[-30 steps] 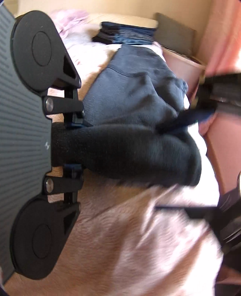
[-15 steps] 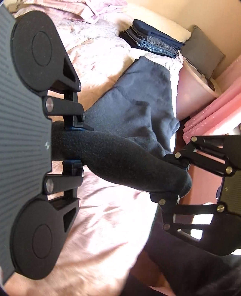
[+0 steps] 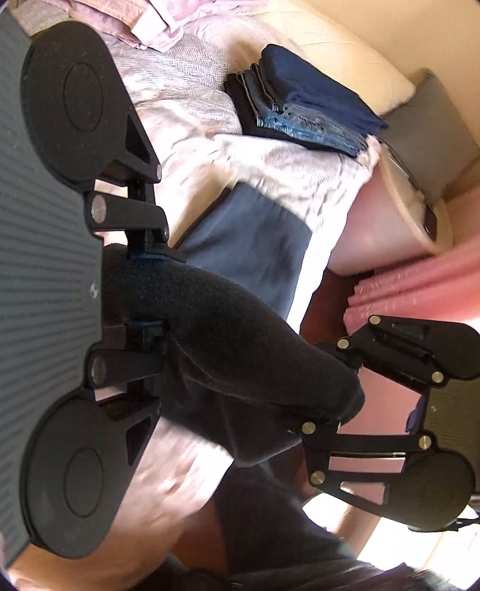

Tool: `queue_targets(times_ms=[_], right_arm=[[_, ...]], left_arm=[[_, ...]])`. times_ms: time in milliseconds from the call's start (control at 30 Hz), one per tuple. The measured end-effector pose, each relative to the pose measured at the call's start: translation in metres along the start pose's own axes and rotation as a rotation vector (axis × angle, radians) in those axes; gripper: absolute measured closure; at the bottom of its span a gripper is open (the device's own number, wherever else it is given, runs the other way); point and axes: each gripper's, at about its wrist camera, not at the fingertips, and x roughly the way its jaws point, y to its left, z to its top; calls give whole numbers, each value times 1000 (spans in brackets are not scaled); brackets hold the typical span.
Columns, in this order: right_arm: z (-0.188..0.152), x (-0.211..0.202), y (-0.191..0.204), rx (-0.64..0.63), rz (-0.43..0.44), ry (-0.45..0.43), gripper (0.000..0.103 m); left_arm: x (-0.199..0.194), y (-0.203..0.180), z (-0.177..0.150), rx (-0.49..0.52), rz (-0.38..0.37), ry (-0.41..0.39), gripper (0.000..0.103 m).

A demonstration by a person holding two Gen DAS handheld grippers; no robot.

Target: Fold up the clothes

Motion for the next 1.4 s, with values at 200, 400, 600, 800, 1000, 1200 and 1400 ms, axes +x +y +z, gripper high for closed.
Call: queue_targets(times_ms=[200,400,600,800,1000,1200,1400], right_arm=[[8,12,-184,182,162,29,73],[-25,64,-308,398,262,94,73],[-50,92,-353,522,305,101,73],[-78,98,-375,703,280,82,63],[-105,47,-364,895,121,-38,50],[-119,29,-330,1066,71,-171,35],[-135,51,-325,1115,59,-188,36]], left_arm=[[106,130,55,-103,-126,33,79],[207,185,76,-119,-251,122,79],[253,209,61,-168,-317,179,74],[270,230,42,-323,-301,202,52],[239,242,24,-421,-233,161,55],[235,250,20,-565,-217,96,56],[259,260,14,-728,-275,80,88]])
